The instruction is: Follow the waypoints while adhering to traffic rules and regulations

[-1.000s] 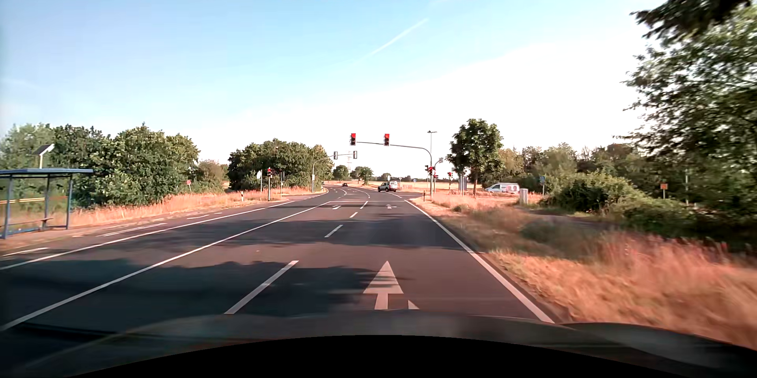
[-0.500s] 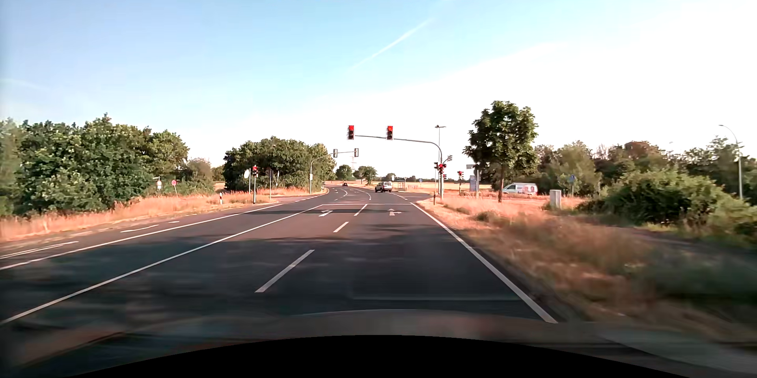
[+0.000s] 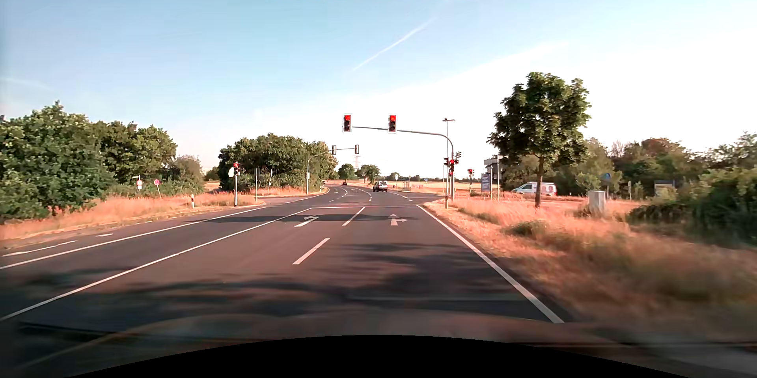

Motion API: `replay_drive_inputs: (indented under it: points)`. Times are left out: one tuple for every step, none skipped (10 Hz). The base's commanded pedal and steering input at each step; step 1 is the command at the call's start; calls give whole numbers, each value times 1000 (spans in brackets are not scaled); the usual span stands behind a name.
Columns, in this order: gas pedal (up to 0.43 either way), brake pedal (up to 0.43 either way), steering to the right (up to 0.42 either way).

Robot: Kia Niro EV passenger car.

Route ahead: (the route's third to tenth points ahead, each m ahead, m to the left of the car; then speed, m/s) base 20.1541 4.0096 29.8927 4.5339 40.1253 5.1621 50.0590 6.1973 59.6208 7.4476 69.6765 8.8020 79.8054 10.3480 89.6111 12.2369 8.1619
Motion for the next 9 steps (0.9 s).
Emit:
replay_drive_inputs:
  points:
    - [0, 268, -12]
    - [0, 274, -12]
    - [0, 274, -11]
    - [0, 274, -11]
    - [0, 274, -10]
    - [0, 268, -10]
    - [0, 274, -9]
    - [0, 274, -8]
    - [0, 268, -8]
